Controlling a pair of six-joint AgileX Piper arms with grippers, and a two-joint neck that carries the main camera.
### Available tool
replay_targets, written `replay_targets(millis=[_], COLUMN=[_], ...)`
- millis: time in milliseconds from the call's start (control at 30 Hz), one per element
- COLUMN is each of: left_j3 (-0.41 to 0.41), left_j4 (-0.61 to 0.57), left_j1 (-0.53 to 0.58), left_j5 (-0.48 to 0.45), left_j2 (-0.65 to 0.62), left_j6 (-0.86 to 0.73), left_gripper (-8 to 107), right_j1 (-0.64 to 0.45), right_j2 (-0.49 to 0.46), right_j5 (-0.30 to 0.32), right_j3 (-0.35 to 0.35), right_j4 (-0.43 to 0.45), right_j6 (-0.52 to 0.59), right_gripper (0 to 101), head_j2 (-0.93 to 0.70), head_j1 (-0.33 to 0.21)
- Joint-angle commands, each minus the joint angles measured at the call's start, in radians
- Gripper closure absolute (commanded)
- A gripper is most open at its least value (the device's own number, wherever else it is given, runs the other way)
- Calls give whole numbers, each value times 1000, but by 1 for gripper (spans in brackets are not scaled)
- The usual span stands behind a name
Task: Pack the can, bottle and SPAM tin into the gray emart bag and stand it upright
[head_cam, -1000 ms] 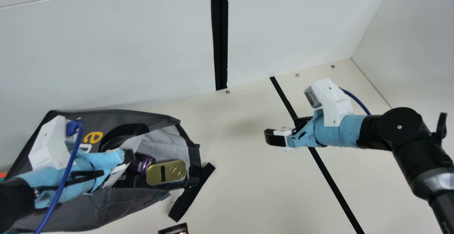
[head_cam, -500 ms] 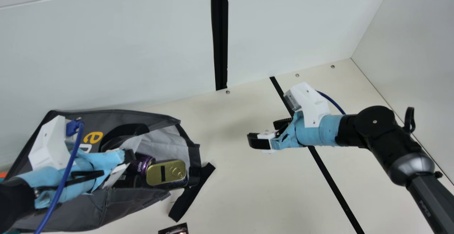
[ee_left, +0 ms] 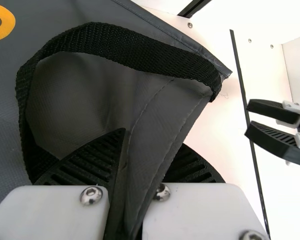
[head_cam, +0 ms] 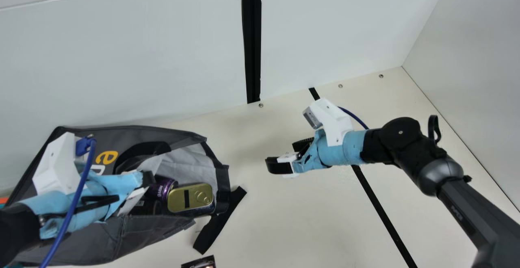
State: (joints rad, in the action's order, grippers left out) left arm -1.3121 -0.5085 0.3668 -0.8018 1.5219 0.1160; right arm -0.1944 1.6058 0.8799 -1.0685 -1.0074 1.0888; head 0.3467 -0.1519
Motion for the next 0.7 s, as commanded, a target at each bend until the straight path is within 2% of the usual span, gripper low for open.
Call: replay_targets(millis=[0, 667], left_j3=[0, 0], left_j4=[0, 0], left_j1=[0, 0], left_j5=[0, 0], left_j2=[0, 0], left_j6=[0, 0], left_gripper=[107, 107], right_j1=[9, 147], right_j2=[17, 186], right_j5=[1, -6], right_j3=[-3, -60], right_j4=[-8, -106], right_j6=[9, 91], right_gripper=[6, 6], head_j2=[2, 2], head_j1=[-23, -23])
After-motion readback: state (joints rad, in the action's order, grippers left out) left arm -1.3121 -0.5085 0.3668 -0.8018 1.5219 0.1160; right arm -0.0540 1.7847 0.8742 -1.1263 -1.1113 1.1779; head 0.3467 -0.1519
